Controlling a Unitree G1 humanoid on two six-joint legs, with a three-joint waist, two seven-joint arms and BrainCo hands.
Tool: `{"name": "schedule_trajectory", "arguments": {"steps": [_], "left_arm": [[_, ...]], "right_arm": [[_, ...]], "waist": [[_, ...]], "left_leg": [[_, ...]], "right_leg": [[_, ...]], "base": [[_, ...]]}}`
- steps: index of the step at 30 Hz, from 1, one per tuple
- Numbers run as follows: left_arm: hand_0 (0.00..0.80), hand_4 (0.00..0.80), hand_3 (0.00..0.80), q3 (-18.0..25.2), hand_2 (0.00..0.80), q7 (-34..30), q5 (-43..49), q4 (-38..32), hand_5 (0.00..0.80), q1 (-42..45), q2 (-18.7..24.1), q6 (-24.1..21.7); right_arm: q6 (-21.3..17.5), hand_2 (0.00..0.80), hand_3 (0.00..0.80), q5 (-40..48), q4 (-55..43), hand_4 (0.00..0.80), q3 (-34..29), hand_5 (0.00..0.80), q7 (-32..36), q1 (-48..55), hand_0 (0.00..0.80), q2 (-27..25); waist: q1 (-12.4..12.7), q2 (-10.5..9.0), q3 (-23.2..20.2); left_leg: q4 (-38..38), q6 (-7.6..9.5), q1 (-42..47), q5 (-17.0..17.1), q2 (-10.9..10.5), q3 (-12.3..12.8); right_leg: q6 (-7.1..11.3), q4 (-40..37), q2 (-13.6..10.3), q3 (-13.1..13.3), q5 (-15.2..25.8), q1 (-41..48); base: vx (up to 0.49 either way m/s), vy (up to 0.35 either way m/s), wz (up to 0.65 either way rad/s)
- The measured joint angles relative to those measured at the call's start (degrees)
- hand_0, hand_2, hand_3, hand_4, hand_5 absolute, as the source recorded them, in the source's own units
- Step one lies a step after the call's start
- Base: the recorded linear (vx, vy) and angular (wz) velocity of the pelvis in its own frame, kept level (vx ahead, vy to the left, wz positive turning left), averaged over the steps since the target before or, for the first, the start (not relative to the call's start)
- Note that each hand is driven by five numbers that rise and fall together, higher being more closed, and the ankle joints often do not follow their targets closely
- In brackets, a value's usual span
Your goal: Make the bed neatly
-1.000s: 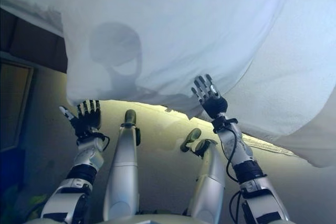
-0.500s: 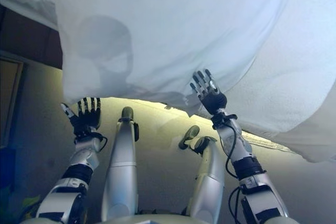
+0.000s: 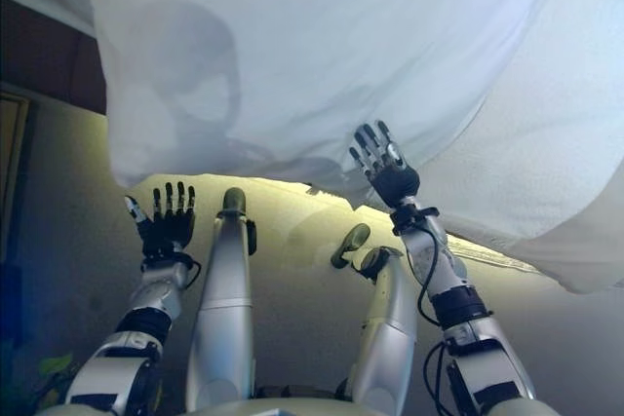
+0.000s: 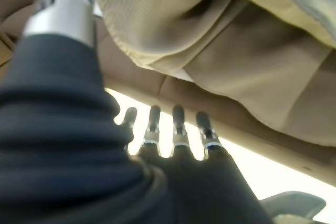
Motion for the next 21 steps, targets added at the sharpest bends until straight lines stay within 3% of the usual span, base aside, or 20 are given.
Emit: {"name": "schedule_trajectory", "arguments": {"steps": [8, 21], "left_arm": [[0.0, 0.0, 0.0, 0.1, 0.0, 2.1, 1.3, 2.0, 0.0, -0.3, 0.8, 0.5], [0.0, 0.0, 0.0, 1.5, 0.0, 0.9, -0.8, 1.3, 0.0, -3.0, 3.1, -1.3]], "right_arm": [[0.1, 0.0, 0.0, 0.0, -0.7, 0.0, 0.0, 0.0, 0.0, -0.1, 0.0, 0.0], [1.3, 0.0, 0.0, 0.0, -1.4, 0.0, 0.0, 0.0, 0.3, -0.5, 0.0, -0.7]], "waist": [[0.0, 0.1, 0.4], [-0.7, 0.46, 0.7]], "left_leg": [[1.8, 0.24, -1.3, -0.4, 0.0, -0.7], [7.6, 1.36, -3.5, -2.8, 0.0, -0.2]], "right_leg": [[0.16, 0.5, 0.2, 0.2, 0.1, -0.4], [0.87, 3.5, 0.7, 3.7, 0.3, -3.1]], "base": [[0.0, 0.0, 0.0], [0.01, 0.049, -0.06]]}}
